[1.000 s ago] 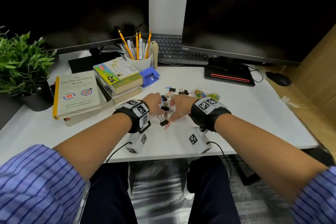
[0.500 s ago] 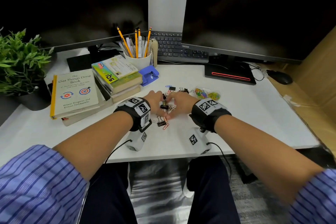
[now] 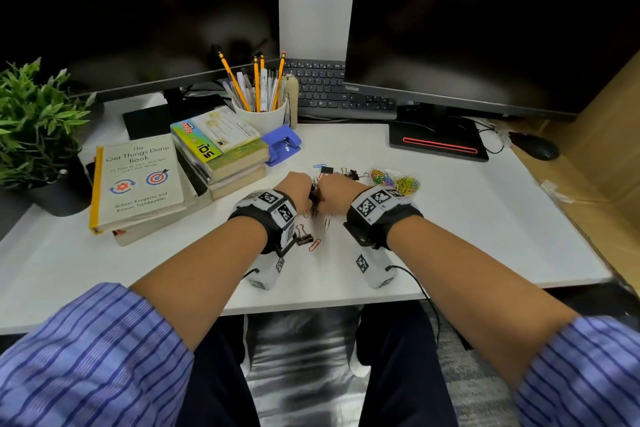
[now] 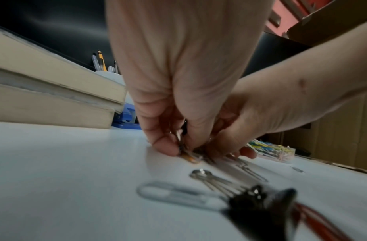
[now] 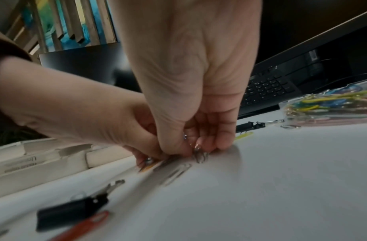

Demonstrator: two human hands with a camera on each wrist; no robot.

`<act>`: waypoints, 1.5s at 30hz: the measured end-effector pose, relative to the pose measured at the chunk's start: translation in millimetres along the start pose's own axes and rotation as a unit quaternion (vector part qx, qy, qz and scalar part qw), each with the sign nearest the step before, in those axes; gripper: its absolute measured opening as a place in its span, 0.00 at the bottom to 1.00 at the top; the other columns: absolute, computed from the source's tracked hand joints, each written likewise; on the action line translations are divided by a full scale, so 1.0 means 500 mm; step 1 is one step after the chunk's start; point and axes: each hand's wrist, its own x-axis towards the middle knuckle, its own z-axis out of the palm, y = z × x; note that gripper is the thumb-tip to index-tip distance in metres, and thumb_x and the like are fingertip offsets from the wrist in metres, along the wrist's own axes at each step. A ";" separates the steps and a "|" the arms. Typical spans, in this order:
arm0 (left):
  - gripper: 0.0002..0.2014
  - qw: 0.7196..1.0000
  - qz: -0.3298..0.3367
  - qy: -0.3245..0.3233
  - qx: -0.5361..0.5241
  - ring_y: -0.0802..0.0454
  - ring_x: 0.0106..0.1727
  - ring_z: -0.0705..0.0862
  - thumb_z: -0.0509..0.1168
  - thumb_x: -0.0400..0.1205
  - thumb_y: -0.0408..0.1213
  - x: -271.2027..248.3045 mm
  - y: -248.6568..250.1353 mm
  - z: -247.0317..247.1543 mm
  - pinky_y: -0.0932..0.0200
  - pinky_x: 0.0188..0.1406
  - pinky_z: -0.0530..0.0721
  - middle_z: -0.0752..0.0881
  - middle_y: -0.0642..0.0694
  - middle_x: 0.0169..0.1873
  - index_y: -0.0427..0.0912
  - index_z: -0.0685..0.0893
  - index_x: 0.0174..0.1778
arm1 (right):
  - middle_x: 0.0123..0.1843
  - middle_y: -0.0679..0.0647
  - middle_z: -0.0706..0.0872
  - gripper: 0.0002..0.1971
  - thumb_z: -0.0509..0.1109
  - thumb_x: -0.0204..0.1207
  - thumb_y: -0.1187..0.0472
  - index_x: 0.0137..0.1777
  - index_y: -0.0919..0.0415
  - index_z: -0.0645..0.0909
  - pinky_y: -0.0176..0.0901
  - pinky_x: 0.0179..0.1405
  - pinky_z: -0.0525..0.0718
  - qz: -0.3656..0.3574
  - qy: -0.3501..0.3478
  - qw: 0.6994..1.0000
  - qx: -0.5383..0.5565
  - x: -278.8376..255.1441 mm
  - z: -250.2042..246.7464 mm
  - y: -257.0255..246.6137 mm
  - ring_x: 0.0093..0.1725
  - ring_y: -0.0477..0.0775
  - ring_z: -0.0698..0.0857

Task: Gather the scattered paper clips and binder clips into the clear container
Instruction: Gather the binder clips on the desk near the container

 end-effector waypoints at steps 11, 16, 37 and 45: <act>0.16 1.000 0.014 0.020 0.005 0.40 0.66 0.79 0.63 0.82 0.36 0.012 -0.009 0.005 0.54 0.60 0.78 0.81 0.35 0.63 0.31 0.79 0.62 | 0.44 0.57 0.87 0.08 0.66 0.77 0.65 0.51 0.65 0.84 0.44 0.47 0.85 0.042 0.033 0.991 0.121 -0.058 -0.059 0.090 0.37 0.52 0.83; 0.13 0.999 0.007 0.004 -0.038 0.38 0.61 0.82 0.62 0.82 0.35 0.016 -0.003 -0.015 0.53 0.56 0.80 0.84 0.33 0.57 0.29 0.83 0.55 | 0.40 0.58 0.88 0.10 0.64 0.75 0.69 0.47 0.70 0.87 0.49 0.54 0.88 0.161 0.103 0.973 0.130 -0.063 -0.122 0.165 0.44 0.58 0.88; 0.13 0.993 0.059 0.011 -0.105 0.41 0.61 0.83 0.65 0.80 0.29 0.021 0.028 -0.068 0.51 0.58 0.81 0.86 0.37 0.59 0.34 0.80 0.61 | 0.33 0.54 0.87 0.09 0.74 0.62 0.67 0.43 0.66 0.82 0.44 0.38 0.89 0.148 -0.011 0.988 -0.035 -0.105 -0.076 0.123 0.33 0.56 0.88; 0.12 0.981 0.021 -0.024 -0.191 0.40 0.52 0.85 0.67 0.79 0.28 0.015 0.010 -0.046 0.54 0.46 0.81 0.84 0.38 0.51 0.42 0.73 0.55 | 0.37 0.57 0.77 0.06 0.70 0.75 0.68 0.40 0.68 0.76 0.40 0.32 0.76 0.114 -0.017 0.992 -0.048 -0.087 -0.053 0.076 0.46 0.58 0.79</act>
